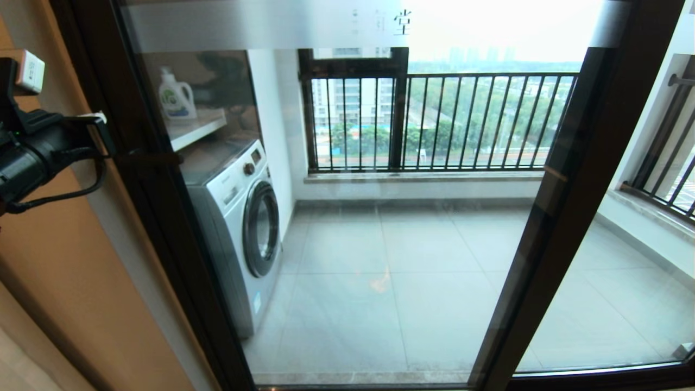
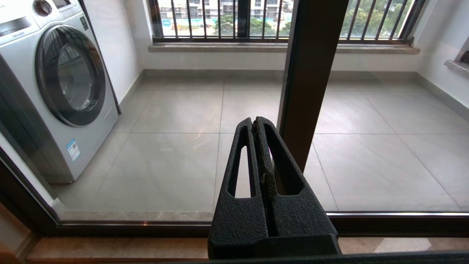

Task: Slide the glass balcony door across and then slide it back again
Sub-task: Open the slid door

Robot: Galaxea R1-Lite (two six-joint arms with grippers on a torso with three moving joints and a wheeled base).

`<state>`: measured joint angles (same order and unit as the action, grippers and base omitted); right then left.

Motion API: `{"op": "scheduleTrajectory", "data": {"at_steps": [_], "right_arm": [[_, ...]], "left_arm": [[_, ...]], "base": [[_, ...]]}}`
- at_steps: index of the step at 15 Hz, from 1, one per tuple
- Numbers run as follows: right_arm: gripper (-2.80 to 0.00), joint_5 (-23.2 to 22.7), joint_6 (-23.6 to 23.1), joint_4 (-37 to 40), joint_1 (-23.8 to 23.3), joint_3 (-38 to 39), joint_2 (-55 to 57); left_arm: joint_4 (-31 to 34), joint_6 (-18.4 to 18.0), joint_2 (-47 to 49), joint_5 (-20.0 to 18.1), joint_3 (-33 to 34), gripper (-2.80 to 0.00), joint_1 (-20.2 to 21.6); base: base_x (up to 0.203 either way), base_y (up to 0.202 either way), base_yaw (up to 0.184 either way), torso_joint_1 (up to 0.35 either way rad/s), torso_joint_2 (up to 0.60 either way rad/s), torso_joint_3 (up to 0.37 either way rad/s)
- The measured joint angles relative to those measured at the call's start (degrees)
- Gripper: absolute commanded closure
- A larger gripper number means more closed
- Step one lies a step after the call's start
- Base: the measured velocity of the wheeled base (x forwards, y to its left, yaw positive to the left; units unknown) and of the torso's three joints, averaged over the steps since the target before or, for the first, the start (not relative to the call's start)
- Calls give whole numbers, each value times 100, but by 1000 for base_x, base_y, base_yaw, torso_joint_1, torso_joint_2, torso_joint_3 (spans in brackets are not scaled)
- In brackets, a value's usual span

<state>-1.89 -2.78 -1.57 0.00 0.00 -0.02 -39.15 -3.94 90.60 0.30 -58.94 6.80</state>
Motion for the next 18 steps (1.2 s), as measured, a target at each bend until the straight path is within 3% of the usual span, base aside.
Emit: {"op": "scheduleTrajectory", "data": {"at_steps": [5, 13, 18], "right_arm": [[0, 0, 2, -2, 0, 0, 0], [0, -1, 4, -5, 0, 0, 0], [0, 0, 2, -5, 0, 0, 0]], "left_arm": [[273, 11, 471, 5, -639, 0, -385], [196, 22, 1318, 51, -540, 0, -581], [-804, -28, 1638, 21, 21, 0, -466]], "base": [[0, 0, 0, 0, 0, 0], [0, 0, 0, 0, 0, 0], [0, 0, 0, 0, 0, 0]]}}
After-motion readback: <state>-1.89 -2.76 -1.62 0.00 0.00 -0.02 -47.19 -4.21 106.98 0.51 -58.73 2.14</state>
